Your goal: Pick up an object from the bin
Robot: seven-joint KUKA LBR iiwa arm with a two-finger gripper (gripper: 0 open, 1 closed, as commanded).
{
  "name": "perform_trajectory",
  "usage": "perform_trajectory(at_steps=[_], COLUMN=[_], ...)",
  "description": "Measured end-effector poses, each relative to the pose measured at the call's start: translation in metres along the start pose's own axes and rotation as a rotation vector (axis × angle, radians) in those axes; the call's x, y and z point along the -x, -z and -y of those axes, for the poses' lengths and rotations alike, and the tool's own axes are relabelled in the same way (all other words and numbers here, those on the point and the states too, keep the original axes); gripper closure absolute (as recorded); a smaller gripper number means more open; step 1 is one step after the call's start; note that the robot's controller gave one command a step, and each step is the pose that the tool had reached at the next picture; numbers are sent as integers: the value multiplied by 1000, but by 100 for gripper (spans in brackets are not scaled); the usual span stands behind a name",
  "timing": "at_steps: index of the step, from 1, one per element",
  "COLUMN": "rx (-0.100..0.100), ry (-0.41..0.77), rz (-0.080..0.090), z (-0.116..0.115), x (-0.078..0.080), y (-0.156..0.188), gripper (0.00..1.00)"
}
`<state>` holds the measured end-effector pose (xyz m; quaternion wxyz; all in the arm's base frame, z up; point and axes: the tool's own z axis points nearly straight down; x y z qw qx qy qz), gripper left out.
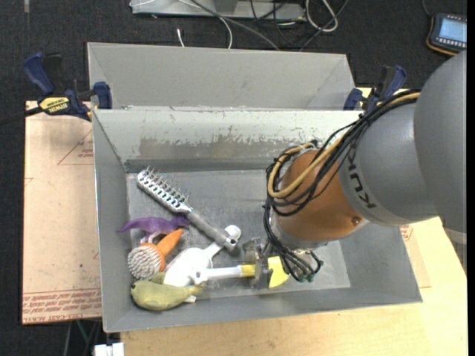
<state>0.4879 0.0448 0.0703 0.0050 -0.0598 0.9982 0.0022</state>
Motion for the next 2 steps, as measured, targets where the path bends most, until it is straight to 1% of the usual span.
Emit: perform_trajectory(at_steps=[1, 2], rx=[1, 0], ry=[-8, -8], rz=[6, 3], z=[-1, 2], x=[-1, 14], y=[78, 187], gripper=[100, 100])
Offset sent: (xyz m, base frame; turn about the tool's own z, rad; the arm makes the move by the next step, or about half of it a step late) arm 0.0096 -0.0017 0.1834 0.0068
